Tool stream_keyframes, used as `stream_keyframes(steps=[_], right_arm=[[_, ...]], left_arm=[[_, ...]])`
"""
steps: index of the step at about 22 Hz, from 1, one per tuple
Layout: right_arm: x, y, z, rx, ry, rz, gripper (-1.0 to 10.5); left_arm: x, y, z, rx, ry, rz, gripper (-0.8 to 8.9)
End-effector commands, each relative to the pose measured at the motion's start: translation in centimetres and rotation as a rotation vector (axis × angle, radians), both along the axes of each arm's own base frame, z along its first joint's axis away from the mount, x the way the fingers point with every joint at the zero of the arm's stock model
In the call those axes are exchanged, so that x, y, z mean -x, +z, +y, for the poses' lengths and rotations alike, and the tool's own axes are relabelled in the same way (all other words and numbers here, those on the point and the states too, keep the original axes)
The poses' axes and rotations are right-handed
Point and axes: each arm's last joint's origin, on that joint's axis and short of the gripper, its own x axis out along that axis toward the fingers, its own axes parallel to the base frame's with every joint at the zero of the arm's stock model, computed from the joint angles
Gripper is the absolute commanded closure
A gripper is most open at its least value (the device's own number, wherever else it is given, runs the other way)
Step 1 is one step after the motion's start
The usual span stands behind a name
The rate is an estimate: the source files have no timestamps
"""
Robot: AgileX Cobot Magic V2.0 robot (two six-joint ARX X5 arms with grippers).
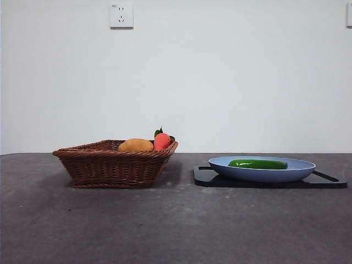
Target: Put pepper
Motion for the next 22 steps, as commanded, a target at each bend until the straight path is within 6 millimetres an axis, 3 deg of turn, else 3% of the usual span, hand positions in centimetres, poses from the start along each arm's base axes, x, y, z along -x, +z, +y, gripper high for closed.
stream_keyframes(steps=[1, 6, 11, 22], right_arm=[[0.0, -1.5, -0.2, -0.026, -0.031, -0.157, 9.4], [-1.2, -8.9, -0.8, -0.053, -0.243, -0.364, 9.4], [-1.6, -13.7, -1.0, -0.079, -0.336, -0.432, 9.4], [-1.8, -21.0, -1.4, -0.069, -0.466, -0.414, 9.4]], left_arm=[[0.0, -0.1, 0.0, 0.003, 0.006, -0.008, 8.05], [0.0, -0.1, 0.0, 0.003, 0.006, -0.008, 8.05], [0.0, -0.1, 0.0, 0.003, 0.006, -0.008, 8.05], [0.0, -0.1, 0.0, 0.003, 0.006, -0.008, 8.05]])
